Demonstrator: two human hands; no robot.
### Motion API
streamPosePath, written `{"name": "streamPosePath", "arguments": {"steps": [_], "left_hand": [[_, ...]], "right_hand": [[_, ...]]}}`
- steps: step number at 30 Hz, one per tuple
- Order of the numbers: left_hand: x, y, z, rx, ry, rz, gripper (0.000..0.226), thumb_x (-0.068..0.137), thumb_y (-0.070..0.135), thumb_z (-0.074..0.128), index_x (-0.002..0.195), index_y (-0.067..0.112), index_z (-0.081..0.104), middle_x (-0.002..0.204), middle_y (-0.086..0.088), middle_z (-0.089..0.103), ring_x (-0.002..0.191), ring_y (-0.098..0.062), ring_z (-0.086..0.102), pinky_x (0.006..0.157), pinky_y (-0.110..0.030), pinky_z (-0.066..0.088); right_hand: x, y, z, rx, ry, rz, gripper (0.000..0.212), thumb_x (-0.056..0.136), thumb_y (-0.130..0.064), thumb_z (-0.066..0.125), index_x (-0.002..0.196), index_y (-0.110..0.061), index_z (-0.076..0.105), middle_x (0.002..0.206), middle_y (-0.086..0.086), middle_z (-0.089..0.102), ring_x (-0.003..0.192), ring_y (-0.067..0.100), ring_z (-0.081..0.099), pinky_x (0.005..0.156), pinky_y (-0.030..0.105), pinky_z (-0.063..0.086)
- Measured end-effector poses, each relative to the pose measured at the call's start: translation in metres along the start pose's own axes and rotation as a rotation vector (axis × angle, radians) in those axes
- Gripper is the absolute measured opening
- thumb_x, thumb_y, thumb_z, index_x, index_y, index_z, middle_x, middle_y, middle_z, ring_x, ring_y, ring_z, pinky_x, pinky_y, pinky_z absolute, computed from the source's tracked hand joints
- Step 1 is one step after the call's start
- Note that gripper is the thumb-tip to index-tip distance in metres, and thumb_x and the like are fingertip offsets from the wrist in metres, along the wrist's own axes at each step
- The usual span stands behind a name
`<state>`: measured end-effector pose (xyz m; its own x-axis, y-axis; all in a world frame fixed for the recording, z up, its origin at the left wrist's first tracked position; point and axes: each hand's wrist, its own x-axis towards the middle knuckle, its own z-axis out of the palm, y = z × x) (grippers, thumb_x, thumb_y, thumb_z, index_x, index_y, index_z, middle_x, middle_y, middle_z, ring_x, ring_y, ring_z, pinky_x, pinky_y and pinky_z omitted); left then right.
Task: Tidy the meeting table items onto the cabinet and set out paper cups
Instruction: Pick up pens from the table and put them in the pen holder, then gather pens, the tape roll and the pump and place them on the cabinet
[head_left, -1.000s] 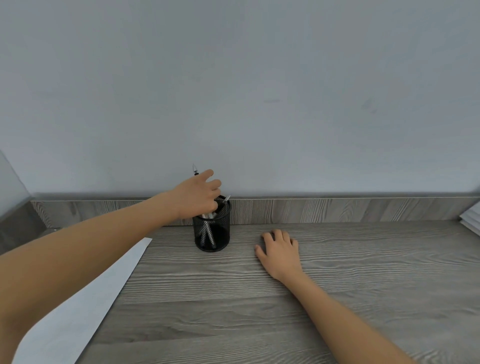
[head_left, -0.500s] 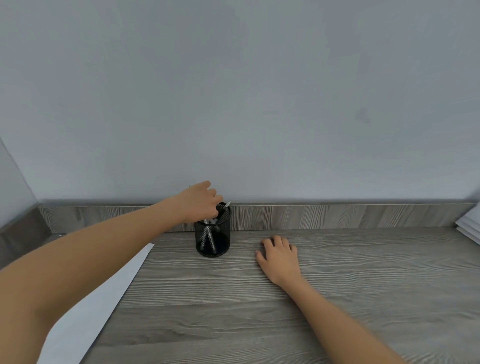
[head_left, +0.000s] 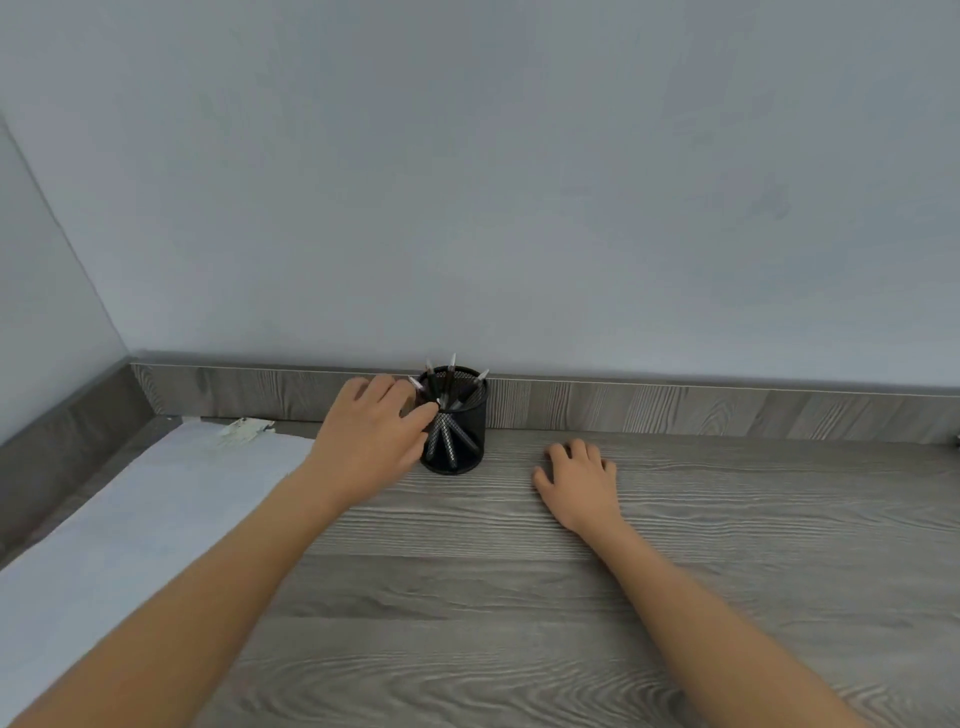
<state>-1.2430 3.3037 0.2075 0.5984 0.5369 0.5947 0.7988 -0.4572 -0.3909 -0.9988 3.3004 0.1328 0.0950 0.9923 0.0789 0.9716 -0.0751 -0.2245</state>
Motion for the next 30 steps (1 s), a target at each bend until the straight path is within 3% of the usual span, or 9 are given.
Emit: {"name": "streamPosePath", "arguments": {"steps": [5,10,15,20,22,26,30], "left_hand": [[-0.073,0.039,0.002,-0.246,-0.243,-0.439,0.039,0.073,0.037,0.037,0.079,0.017,0.070,0.068,-0.003,0.065,0.062,-0.027,0.063,0.056,-0.035,0.050],[-0.108,0.066,-0.006,-0.384,-0.418,-0.605,0.042,0.073,0.040,0.037,0.078,0.016,0.071,0.070,-0.003,0.066,0.064,-0.029,0.063,0.055,-0.036,0.049],[-0.106,0.083,-0.014,-0.451,-0.403,-0.569,0.046,0.075,0.041,0.034,0.082,0.012,0.070,0.077,-0.009,0.065,0.072,-0.034,0.060,0.060,-0.039,0.047],[-0.104,0.132,-0.037,-0.515,-0.439,-0.478,0.048,0.076,0.042,0.034,0.091,0.012,0.069,0.088,-0.012,0.067,0.080,-0.036,0.060,0.064,-0.043,0.048],[-0.102,0.158,-0.050,-0.576,-0.461,-0.426,0.050,0.077,0.043,0.034,0.096,0.011,0.068,0.094,-0.014,0.066,0.086,-0.037,0.059,0.068,-0.045,0.048],[-0.099,0.226,-0.085,-0.707,-0.444,-0.295,0.042,0.081,0.037,0.039,0.096,0.010,0.068,0.096,-0.013,0.066,0.089,-0.035,0.059,0.071,-0.045,0.049],[-0.112,0.317,-0.132,-1.001,-0.415,-0.133,0.041,0.081,0.037,0.039,0.103,0.014,0.065,0.103,-0.009,0.064,0.100,-0.022,0.049,0.081,-0.040,0.045]], "right_hand": [[-0.003,0.000,-0.003,0.075,0.063,-0.012,0.039,0.091,-0.031,0.041,0.124,-0.011,0.045,0.133,0.013,0.043,0.123,0.029,0.037,0.101,0.042,0.029],[-0.033,-0.001,-0.010,0.285,0.163,0.021,0.040,0.089,-0.025,0.049,0.127,-0.011,0.047,0.137,0.010,0.042,0.128,0.026,0.036,0.104,0.042,0.029],[-0.105,0.012,-0.013,0.207,-0.020,0.008,0.046,0.090,-0.034,0.048,0.133,-0.020,0.040,0.146,0.007,0.031,0.136,0.023,0.026,0.110,0.039,0.022],[-0.189,0.046,-0.028,0.276,0.059,0.133,0.043,0.091,-0.030,0.047,0.132,-0.018,0.042,0.148,0.006,0.027,0.136,0.021,0.024,0.112,0.037,0.022],[-0.228,0.059,-0.031,0.363,0.120,0.228,0.039,0.092,-0.026,0.048,0.129,-0.014,0.047,0.146,0.006,0.033,0.134,0.020,0.028,0.110,0.032,0.025],[-0.319,0.091,-0.021,0.370,0.281,0.361,0.033,0.083,-0.028,0.052,0.109,-0.011,0.063,0.127,0.015,0.055,0.119,0.028,0.050,0.089,0.044,0.052],[-0.433,0.117,-0.001,0.467,0.211,0.718,0.042,0.087,-0.031,0.043,0.125,-0.015,0.051,0.137,0.005,0.043,0.132,0.023,0.035,0.103,0.031,0.035]]}}
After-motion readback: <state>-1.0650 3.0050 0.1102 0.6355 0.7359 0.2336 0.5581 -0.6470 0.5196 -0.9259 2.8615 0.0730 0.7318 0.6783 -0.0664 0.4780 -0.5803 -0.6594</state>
